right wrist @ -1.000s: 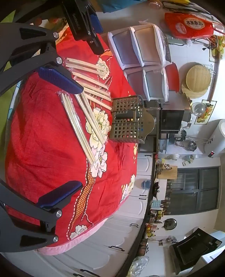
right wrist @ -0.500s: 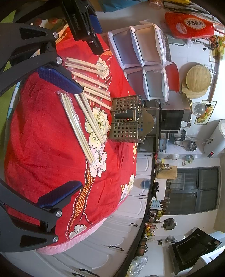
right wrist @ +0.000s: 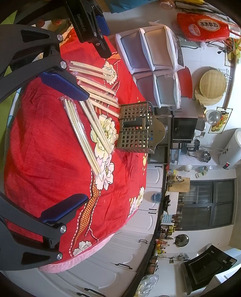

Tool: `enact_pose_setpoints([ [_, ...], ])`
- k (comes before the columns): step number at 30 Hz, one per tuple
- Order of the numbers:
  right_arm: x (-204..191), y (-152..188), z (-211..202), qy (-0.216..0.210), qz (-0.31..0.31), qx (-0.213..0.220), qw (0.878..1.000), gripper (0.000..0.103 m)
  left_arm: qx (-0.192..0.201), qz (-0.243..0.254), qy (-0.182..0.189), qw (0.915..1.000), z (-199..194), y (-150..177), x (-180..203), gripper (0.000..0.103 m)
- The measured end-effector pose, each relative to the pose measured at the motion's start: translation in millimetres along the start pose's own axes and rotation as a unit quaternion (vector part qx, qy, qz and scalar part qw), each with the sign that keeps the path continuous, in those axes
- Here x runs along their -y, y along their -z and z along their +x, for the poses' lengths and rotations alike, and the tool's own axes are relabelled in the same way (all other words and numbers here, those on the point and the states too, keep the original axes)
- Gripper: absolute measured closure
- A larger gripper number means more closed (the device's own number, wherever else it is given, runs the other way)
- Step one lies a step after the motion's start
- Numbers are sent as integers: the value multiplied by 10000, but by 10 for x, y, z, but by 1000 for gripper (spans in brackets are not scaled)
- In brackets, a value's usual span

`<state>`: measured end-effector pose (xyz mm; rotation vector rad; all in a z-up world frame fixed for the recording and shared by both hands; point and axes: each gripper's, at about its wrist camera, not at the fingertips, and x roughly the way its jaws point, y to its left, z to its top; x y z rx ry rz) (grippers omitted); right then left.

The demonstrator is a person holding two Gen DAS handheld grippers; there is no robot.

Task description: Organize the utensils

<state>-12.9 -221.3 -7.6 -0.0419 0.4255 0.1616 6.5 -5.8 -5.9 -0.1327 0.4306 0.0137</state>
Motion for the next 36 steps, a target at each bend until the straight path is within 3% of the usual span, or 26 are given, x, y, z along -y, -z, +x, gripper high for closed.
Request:
enact_pose_setpoints([
  [29,-7,-34,69,-62,-29,-35,10000,6,18,-61,-77,10000,-16,-54,-78,10],
  [36,-12,-163,329,-66,-75,-495,9987,6,-41,-135,-318,9994,42,-179,-220,10],
])
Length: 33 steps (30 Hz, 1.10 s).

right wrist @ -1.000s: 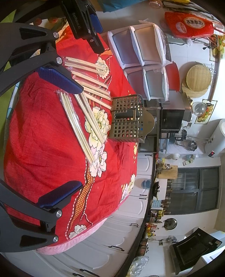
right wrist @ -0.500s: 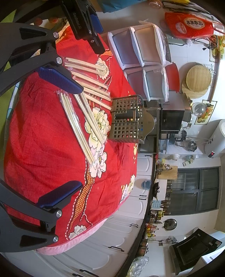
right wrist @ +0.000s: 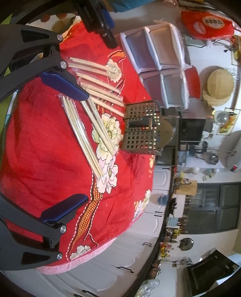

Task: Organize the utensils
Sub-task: 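Close left gripper on a wrapped chopstick pair while right gripper grasps another pair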

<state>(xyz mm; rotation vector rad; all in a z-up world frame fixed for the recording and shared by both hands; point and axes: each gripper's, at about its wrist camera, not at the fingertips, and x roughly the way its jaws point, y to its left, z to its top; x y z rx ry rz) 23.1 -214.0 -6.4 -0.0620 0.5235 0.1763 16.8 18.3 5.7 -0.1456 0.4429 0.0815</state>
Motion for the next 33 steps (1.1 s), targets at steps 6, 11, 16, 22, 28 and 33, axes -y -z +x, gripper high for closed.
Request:
enact_pose_setpoints([
  [6,-53,-220,193,-145,-48,-100,9998,6,-256,-61,-259,9993,160,-130,-155,10],
  [11,-41,-394,421,-313,-94,-277,9991,6,-578,-140,-292,9978,406,-307,-334,10],
  [16,-10,-613,638,-428,-81,-326,9985,6,-897,-298,-73,9955,707,-485,-416,10],
  [22,14,-808,993,-570,-105,-651,9962,6,-1107,-429,43,9929,990,-604,-419,10],
  [28,122,-893,1330,-582,-42,-957,9937,6,-1367,-528,10,9892,1253,-667,-532,10],
  [33,277,-989,1470,-494,-36,-1010,9936,6,-1575,-558,-34,9859,1403,-657,-692,10],
])
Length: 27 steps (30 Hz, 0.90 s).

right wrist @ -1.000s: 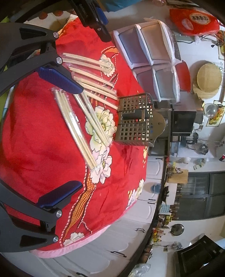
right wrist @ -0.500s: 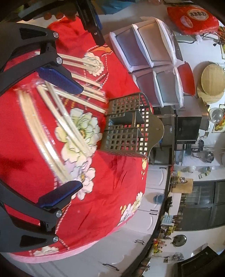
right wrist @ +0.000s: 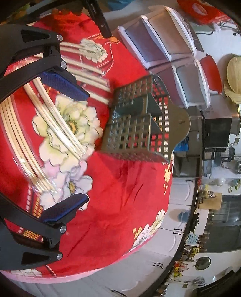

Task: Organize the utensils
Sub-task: 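Close left gripper on a wrapped chopstick pair while right gripper grasps another pair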

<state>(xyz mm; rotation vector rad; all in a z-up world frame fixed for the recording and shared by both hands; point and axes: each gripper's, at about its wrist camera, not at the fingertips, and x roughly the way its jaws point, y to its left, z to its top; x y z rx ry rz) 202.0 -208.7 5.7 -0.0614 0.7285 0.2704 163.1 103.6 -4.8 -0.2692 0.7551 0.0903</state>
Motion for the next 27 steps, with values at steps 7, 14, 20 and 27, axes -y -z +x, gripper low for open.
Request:
enact_pose_setpoints([
  [7,163,-114,165,-31,54,-73,10000,6,-409,112,249,9988,147,67,-92,20],
  [14,203,-20,358,-58,-114,-324,9994,19,-798,97,501,9955,328,171,-117,51],
  [20,263,-1,466,-173,-254,-425,9986,33,-810,146,675,9943,422,142,-48,82],
  [27,289,-39,601,-540,-448,-699,9951,59,-833,190,843,9928,480,136,-29,94],
])
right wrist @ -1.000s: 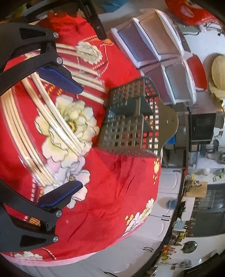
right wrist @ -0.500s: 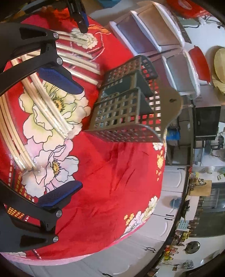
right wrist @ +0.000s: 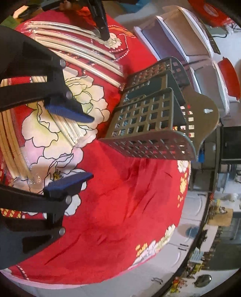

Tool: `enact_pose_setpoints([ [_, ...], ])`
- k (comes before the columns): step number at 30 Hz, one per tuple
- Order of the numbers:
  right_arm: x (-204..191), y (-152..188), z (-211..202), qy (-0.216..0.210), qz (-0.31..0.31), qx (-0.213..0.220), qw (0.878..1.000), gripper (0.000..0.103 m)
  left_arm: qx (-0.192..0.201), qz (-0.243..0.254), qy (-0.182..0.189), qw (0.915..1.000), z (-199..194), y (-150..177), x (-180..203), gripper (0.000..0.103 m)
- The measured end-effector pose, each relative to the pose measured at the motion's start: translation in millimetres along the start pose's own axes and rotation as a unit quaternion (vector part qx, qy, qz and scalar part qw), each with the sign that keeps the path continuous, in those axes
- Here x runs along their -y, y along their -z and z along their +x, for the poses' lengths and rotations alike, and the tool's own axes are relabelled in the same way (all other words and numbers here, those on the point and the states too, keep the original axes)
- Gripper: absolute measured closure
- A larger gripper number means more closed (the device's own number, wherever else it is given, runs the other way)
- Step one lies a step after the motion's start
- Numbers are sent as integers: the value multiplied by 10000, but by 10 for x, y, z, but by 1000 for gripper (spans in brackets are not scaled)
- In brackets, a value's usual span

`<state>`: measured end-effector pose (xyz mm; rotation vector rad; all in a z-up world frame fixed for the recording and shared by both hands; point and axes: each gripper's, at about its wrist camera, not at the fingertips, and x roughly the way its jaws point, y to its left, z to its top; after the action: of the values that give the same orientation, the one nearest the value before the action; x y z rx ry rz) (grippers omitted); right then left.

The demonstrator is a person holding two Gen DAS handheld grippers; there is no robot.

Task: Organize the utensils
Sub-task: 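Close left gripper on a wrapped chopstick pair while right gripper grasps another pair, then lift both held chopstick pairs off the cloth with both grippers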

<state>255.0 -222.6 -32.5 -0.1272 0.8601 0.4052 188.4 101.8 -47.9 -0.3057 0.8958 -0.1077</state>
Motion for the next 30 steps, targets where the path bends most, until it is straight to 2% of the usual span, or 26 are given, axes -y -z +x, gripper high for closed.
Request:
enact_pose_setpoints([
  [5,150,-51,26,-137,101,-35,9998,72,13,-29,69,10000,17,-70,-87,97],
  [15,13,-36,190,-590,-142,-262,9978,72,104,-35,-40,9999,-13,-243,-215,99],
  [19,-36,-62,299,-572,-241,-402,9973,74,109,35,-49,9999,14,-273,-170,99],
  [21,-37,-58,360,-642,-256,-456,9966,87,121,61,-52,9999,23,-272,-145,99],
  [23,-38,-65,374,-670,-285,-418,9965,96,135,92,-53,9999,27,-262,-128,99],
  [30,161,-139,353,-706,-25,-371,9968,97,201,101,-55,9997,0,-307,-108,99],
])
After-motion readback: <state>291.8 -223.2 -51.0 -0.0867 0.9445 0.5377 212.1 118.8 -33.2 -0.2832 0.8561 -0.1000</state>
